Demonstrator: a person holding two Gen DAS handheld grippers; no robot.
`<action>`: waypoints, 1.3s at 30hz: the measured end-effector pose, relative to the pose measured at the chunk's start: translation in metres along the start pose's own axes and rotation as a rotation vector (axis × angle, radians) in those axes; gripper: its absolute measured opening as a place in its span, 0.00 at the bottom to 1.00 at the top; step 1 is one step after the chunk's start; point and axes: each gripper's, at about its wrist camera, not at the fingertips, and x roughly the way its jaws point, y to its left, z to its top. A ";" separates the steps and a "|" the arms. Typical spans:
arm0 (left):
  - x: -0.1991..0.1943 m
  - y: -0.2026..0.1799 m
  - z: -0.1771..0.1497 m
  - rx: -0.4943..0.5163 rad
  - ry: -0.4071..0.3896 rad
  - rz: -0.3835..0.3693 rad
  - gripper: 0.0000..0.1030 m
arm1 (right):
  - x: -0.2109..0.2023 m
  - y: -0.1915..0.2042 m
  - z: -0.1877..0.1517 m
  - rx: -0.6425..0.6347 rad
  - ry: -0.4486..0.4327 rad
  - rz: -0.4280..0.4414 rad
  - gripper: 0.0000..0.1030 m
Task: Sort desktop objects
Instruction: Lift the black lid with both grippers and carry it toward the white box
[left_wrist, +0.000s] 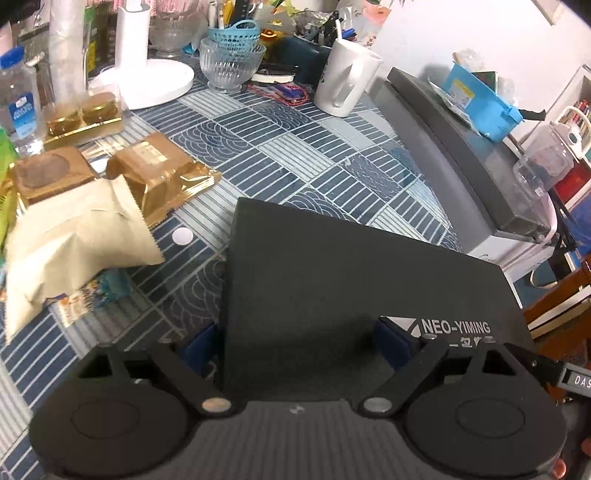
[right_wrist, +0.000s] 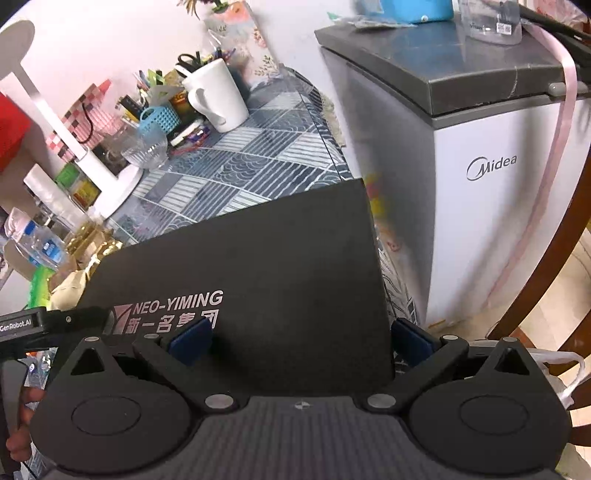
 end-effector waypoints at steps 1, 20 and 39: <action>-0.004 -0.001 -0.001 0.003 -0.001 0.000 1.00 | -0.003 0.001 0.000 0.001 0.003 0.002 1.00; -0.140 -0.029 -0.039 -0.003 -0.057 -0.020 1.00 | -0.134 0.037 -0.022 -0.076 -0.067 0.034 1.00; -0.297 -0.002 -0.118 -0.021 -0.124 -0.039 1.00 | -0.270 0.118 -0.103 -0.137 -0.133 0.043 1.00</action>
